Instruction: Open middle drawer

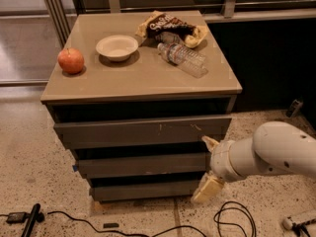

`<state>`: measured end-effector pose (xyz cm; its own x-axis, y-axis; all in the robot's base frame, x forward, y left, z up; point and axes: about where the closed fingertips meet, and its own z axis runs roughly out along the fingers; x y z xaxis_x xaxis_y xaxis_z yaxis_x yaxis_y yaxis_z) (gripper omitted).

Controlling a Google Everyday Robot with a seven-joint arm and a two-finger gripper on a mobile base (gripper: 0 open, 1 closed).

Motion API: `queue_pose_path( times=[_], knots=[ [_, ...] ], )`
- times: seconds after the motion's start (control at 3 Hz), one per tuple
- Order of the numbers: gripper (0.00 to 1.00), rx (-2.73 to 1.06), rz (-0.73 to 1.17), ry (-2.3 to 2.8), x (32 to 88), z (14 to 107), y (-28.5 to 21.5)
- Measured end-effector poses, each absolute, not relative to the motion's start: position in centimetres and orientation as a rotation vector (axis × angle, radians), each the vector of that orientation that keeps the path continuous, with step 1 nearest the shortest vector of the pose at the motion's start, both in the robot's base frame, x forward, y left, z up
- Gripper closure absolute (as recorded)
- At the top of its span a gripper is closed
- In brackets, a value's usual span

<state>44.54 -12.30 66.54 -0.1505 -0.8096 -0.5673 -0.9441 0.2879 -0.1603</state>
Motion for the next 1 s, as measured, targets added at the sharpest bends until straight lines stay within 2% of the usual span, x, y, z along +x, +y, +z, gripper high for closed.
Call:
queue_pose_path(
  times=[0.67, 1.0],
  knots=[
    [0.00, -1.655, 0.323, 1.937, 45.8, 59.1, -8.3],
    [0.00, -1.632, 0.277, 1.914, 47.3, 58.8, -8.2]
  ],
)
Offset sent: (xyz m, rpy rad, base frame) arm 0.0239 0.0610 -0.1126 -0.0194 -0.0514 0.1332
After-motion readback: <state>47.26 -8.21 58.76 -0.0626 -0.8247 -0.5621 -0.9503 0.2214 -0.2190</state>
